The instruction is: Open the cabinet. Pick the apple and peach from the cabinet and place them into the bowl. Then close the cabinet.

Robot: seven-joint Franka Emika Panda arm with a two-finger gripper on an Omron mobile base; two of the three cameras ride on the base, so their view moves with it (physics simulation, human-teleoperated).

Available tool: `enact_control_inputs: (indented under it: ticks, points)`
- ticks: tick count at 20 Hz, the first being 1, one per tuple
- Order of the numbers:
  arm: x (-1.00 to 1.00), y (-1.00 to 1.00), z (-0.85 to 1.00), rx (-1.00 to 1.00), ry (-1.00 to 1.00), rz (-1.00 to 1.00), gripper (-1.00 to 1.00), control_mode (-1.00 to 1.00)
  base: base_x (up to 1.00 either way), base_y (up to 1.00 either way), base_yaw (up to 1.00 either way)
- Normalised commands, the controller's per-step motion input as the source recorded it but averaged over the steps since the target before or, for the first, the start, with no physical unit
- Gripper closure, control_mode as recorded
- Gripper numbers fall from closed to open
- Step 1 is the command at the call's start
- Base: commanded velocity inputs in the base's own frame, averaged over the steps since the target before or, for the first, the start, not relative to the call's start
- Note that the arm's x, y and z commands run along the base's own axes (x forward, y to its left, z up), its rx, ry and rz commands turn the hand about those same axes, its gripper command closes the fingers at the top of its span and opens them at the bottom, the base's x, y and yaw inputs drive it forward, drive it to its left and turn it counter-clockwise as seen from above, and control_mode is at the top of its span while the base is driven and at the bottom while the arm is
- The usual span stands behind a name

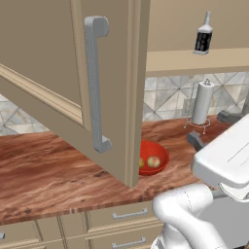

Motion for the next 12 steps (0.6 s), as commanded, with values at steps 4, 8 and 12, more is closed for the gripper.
enact_control_inputs:
  ticks: [4, 8, 12]
  points:
    - [-0.24, 0.06, 0.0, 0.0, 0.0, 0.0, -1.0, -1.0, 0.0, 0.0, 0.0]
    - [-0.17, 0.4, -0.09, 0.0, 0.0, 0.0, -1.0, -1.0, 0.0, 0.0, 0.0]
    - [-0.02, 0.5, -0.11, 0.0, 0.0, -0.03, -1.0, -1.0, 0.0, 0.0, 0.0]
